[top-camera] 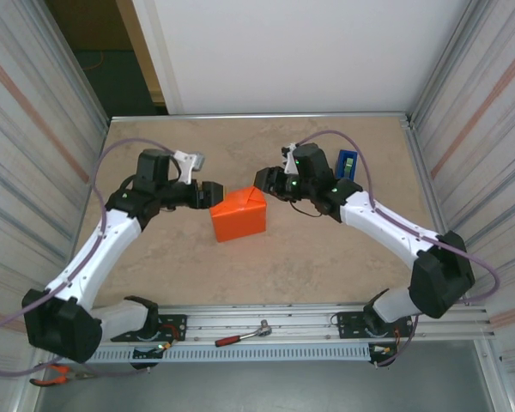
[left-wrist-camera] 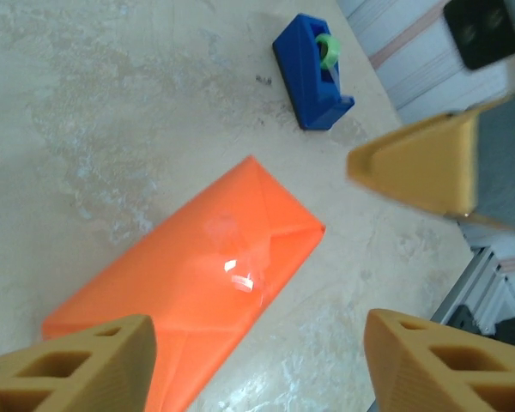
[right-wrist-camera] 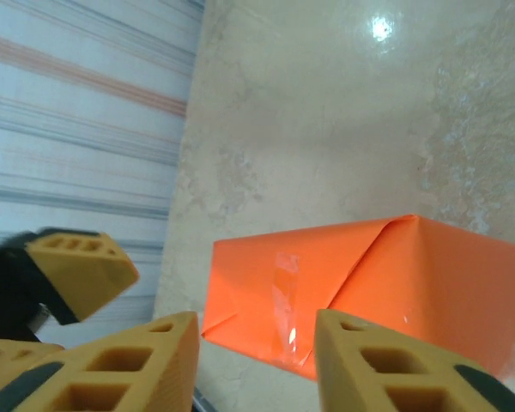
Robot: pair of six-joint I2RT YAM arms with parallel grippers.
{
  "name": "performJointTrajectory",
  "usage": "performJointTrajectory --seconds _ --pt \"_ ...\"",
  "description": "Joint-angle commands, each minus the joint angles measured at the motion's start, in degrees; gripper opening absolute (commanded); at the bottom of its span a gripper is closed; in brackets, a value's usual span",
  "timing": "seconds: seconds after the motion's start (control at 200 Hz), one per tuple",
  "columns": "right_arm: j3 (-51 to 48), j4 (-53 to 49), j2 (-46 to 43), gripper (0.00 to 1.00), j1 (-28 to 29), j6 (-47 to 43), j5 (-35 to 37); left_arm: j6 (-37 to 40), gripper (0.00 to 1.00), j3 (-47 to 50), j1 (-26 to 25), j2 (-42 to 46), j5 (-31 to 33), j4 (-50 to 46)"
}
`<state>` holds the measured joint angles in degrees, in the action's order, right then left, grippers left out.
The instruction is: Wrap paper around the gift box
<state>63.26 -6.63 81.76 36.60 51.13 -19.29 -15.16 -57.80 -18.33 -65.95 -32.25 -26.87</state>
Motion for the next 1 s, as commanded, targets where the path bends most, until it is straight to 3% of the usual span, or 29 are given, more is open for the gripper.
performJointTrajectory --seconds 0.0,0.155,0.21,0.431,0.646,0.837,0.997 --pt "-2.54 -3.56 -2.66 0.52 -0.91 -2.63 0.39 -0.92 0.74 4.73 0.26 3.68 2.19 -0.83" --pt "-6.30 -6.44 -5.40 0.70 -1.43 -5.59 0.91 -2.95 0.89 11.76 0.31 9.43 4.71 -0.21" --pt "-7.75 -7.43 -6.28 0.73 -1.42 -6.59 1.23 -3.75 0.99 14.26 0.26 11.34 5.64 -0.28" --pt "-12.11 -11.33 -7.12 0.82 1.31 -11.18 3.69 -7.51 0.99 22.46 -1.12 15.17 8.61 1.54" --pt "-11.60 -8.81 -0.78 0.84 5.17 -11.51 5.08 -11.34 0.99 23.91 -3.97 8.37 13.44 6.03" --pt "-5.55 -5.57 6.75 0.83 4.41 -11.16 5.62 -11.53 0.99 20.03 -3.70 2.02 17.89 9.50" --pt "0.84 -3.34 13.14 0.82 0.99 -9.52 5.88 -10.37 0.99 13.26 0.48 -6.32 17.80 11.61"
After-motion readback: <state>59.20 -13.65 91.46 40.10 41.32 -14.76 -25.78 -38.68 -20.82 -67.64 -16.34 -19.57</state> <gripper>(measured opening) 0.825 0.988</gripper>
